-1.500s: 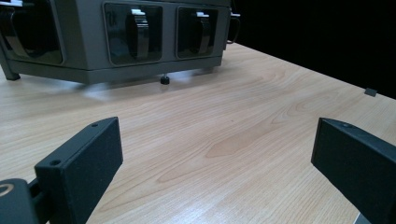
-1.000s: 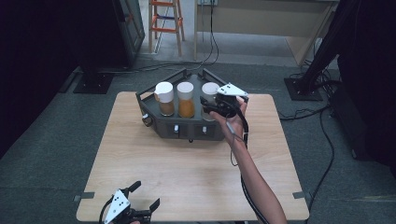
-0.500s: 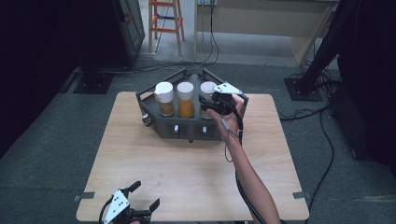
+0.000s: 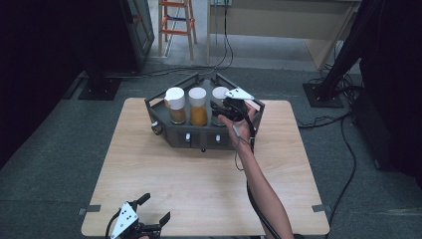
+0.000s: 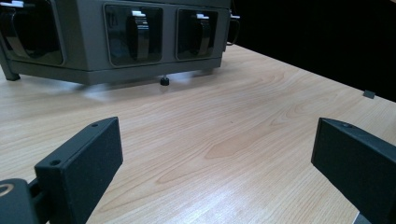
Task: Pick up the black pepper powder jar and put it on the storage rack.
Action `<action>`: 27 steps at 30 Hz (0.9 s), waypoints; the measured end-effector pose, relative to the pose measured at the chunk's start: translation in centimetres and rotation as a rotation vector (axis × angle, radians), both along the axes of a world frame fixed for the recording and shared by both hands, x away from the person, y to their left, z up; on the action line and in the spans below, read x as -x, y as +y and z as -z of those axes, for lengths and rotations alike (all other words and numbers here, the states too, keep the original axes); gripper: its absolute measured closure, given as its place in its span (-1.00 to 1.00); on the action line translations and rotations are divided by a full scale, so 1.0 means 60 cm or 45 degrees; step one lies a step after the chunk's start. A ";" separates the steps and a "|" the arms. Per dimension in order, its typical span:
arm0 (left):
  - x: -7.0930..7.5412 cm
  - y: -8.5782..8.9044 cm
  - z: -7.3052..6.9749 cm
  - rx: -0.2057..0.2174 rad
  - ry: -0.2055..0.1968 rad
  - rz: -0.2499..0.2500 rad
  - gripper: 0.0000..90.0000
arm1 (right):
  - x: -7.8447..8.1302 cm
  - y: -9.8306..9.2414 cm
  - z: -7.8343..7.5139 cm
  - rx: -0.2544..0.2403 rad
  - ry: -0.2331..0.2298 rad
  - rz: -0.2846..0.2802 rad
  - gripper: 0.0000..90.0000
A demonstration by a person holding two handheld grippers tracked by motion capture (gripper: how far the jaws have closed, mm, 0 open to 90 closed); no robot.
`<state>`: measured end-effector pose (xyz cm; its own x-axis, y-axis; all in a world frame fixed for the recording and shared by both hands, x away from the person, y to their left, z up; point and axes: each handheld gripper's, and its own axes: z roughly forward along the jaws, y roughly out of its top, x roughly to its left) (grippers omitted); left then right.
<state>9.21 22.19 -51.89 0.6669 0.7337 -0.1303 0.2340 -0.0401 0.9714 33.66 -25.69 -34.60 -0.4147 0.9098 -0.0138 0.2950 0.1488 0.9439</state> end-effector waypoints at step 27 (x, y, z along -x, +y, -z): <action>0.001 -0.001 0.000 0.000 -0.005 0.002 -0.96 | 0.015 -0.011 0.004 -0.107 0.015 0.049 -0.97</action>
<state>9.17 22.12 -51.89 0.6687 0.7325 -0.1278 0.2299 -0.0402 0.9724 32.77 -26.37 -34.82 -0.3789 0.9230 0.0676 0.3101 0.0577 0.9489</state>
